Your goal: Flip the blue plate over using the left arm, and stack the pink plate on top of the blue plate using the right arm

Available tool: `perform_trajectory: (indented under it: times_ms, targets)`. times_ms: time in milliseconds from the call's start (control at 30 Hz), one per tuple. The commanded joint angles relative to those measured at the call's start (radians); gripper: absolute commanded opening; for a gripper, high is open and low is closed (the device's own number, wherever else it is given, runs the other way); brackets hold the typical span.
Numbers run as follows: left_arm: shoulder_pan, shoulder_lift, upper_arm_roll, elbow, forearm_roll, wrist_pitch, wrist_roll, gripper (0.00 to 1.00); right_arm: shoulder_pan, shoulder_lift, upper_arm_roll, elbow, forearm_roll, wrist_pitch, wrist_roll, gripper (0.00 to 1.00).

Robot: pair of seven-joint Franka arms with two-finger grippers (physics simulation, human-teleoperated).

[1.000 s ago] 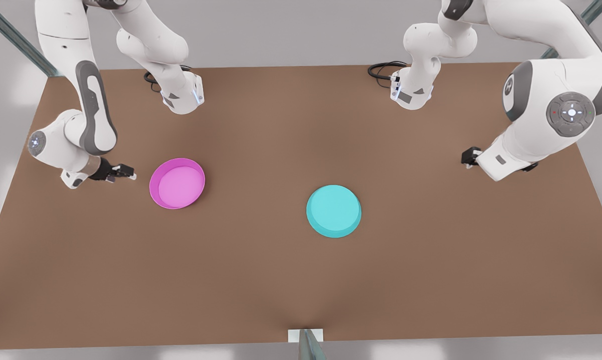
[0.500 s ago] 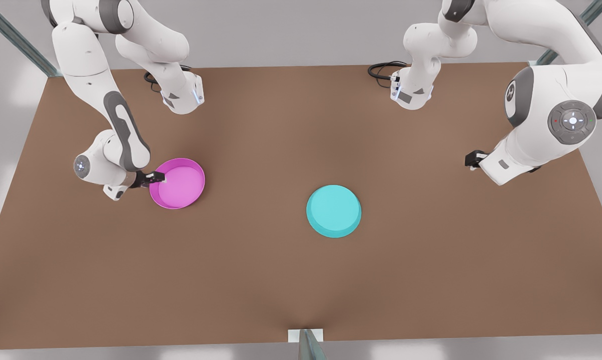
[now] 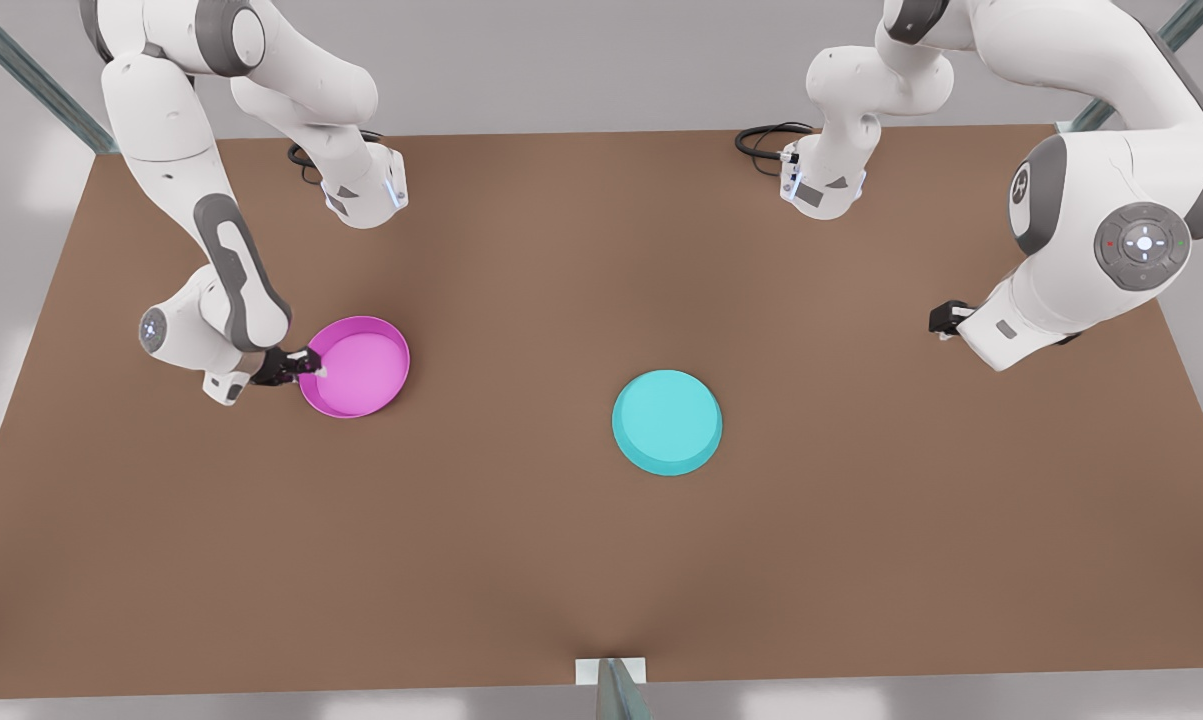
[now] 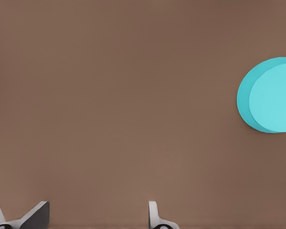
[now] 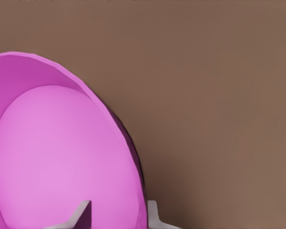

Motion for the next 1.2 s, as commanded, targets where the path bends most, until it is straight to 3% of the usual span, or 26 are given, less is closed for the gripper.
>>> perform_trajectory:
  times_ms: [0, 233, 367, 433, 1167]
  targets:
    - [0.000, 0.000, 0.000, -0.001, 0.000, 0.000, 0.000, 1.00, 0.000, 0.001, 0.000, 0.000, 0.000, 0.000, 0.000, 0.37]
    - [0.000, 0.001, 0.000, -0.001, 0.000, 0.002, 0.000, 1.00, 0.006, 0.025, 0.002, 0.002, 0.006, 0.023, 0.000, 0.39]
    - [0.000, 0.003, 0.000, -0.001, 0.000, 0.000, 0.000, 1.00, 0.011, 0.031, 0.002, 0.002, 0.008, 0.025, 0.000, 0.31]
    - [0.000, 0.005, 0.000, -0.001, 0.002, 0.000, 0.000, 1.00, 0.012, 0.030, 0.002, 0.002, 0.006, 0.025, -0.003, 0.21]
    - [0.000, 0.003, 0.000, 0.001, 0.025, 0.000, 0.005, 1.00, 0.021, 0.011, 0.008, 0.063, 0.031, -0.078, -0.003, 0.21]
